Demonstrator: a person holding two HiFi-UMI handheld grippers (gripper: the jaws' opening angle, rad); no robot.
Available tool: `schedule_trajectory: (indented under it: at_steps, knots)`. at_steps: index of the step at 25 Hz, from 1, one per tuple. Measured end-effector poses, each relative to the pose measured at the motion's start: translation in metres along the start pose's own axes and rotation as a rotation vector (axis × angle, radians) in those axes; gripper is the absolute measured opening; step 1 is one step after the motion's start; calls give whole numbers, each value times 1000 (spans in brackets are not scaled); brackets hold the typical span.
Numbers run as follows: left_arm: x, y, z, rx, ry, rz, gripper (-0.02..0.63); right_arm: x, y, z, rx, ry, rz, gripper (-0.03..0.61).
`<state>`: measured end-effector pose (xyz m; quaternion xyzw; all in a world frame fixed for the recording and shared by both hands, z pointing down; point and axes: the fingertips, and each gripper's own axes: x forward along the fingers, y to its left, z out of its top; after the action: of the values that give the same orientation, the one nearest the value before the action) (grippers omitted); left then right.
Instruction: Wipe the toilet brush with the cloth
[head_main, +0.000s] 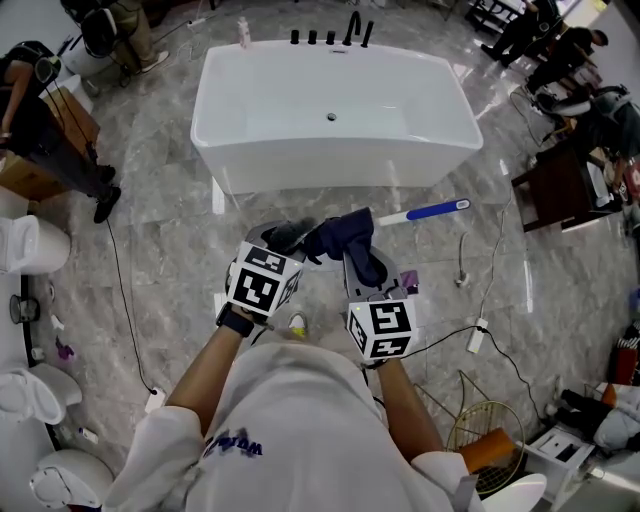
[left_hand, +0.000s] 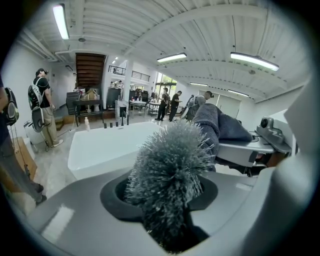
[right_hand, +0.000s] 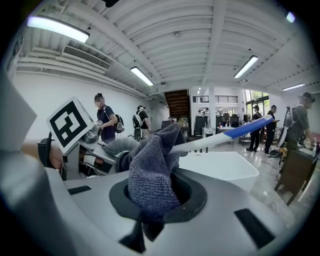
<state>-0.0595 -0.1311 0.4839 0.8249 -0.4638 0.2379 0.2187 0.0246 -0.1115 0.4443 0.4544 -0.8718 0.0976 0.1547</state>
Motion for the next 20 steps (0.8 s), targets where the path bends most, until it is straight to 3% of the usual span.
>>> schedule_trajectory:
  at_steps: [4, 13, 20]
  knots:
    - [-6, 4, -3, 36, 5, 32, 178, -7, -18, 2, 23, -5, -48, 44]
    - [-16, 16, -19, 20, 19, 47, 178, -28, -75, 5, 68, -30, -180, 44]
    - [-14, 12, -16, 38, 19, 52, 178, -32, -74, -2, 55, -14, -181, 44]
